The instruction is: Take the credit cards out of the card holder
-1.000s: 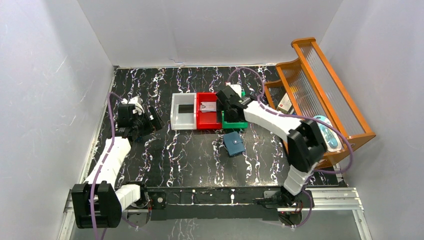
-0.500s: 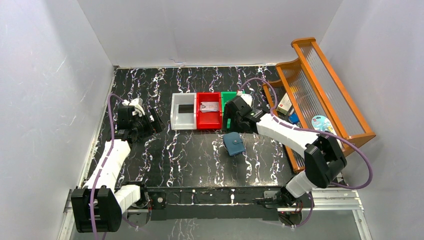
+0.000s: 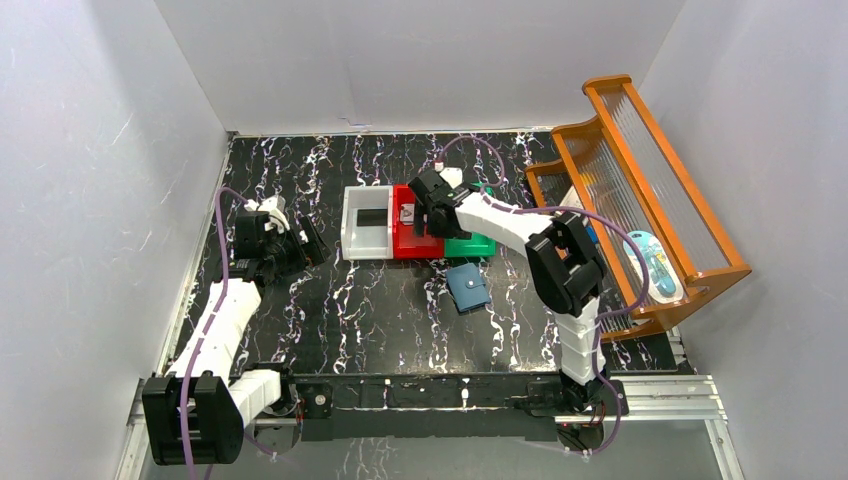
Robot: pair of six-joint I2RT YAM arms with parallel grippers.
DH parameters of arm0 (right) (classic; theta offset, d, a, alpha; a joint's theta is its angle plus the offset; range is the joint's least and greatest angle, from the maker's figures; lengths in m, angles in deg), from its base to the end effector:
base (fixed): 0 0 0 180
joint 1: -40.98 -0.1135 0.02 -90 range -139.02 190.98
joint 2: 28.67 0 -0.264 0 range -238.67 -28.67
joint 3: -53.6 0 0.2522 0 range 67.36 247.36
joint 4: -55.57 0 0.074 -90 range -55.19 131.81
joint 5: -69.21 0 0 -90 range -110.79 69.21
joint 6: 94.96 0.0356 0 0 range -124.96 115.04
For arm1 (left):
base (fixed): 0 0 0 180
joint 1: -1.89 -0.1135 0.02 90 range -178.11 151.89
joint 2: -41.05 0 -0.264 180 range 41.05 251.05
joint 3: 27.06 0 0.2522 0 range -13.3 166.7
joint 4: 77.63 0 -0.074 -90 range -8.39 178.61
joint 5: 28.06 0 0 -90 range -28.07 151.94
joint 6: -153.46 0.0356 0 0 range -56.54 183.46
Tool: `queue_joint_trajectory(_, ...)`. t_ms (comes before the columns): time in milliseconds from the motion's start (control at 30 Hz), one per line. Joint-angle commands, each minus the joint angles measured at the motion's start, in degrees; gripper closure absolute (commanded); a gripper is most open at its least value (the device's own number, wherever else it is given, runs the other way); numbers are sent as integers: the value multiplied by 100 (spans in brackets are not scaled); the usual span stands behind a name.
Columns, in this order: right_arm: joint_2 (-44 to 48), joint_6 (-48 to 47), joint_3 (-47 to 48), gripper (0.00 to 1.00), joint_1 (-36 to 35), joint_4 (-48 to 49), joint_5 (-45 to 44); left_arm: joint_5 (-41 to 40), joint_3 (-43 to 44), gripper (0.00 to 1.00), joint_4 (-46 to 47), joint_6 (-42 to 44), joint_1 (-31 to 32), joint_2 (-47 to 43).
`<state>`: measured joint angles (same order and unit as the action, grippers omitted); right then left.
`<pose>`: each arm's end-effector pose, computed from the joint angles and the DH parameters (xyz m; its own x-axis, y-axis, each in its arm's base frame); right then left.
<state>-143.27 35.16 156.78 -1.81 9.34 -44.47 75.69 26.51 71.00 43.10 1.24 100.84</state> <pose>0.3283 0.2844 0.2135 -0.7733 0.0883 -0.6278 0.0444 0.9954 0.0854 0.2240 -0.0059 0.2481 -0.6335 -0.3452 -0.6924 -0.0460 0.9102 -0.4116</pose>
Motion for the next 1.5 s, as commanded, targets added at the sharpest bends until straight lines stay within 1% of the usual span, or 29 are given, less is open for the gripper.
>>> queue_joint_trajectory(0, -4, -190, 140, 9, -42, -427, 138, 22, 10, 2, -30, 14, -23, -54)
queue_joint_trajectory(300, 645, -283, -857, 13, -55, -129, 314, 65, 15, 2, -16, -12, -23, 62)
queue_joint_trajectory(433, 970, -269, -1124, 12, -55, -162, 248, 101, 24, 2, -15, -12, -17, 83)
queue_joint_trajectory(567, 1440, -335, -1221, 11, -60, -168, 50, 169, 18, 2, -16, -11, -18, 77)
queue_joint_trajectory(600, 1679, -358, -1236, 11, -55, -194, 48, 183, 12, 2, -11, -14, -21, 69)
queue_joint_trajectory(667, 1963, -376, -1329, 11, -57, -190, 84, 337, -11, 2, 77, -20, -19, 88)
queue_joint_trajectory(767, 2248, -240, -1474, 10, -59, -349, 118, 1009, -98, 2, 487, -76, -20, 199)
queue_joint_trajectory(867, 2531, -68, -1751, 8, -50, -425, -73, 1513, 40, 4, 839, -178, -17, 499)
queue_joint_trajectory(1000, 2778, 64, -1976, 5, -38, -322, 30, 2096, 420, 5, 1114, -223, 9, 1093)
queue_joint_trajectory(1233, 2866, 119, -2019, 3, 47, -240, 336, 1728, 1206, 6, 1119, 21, 140, 2387)
queue_joint_trajectory(1300, 2893, 128, -2061, 2, 65, -213, 378, 1780, 1442, 6, 1099, 91, 169, 2742)
queue_joint_trajectory(1467, 3008, 206, -2211, 2, 120, -311, 609, 2089, 1845, 11, 1084, 188, 355, 3380)
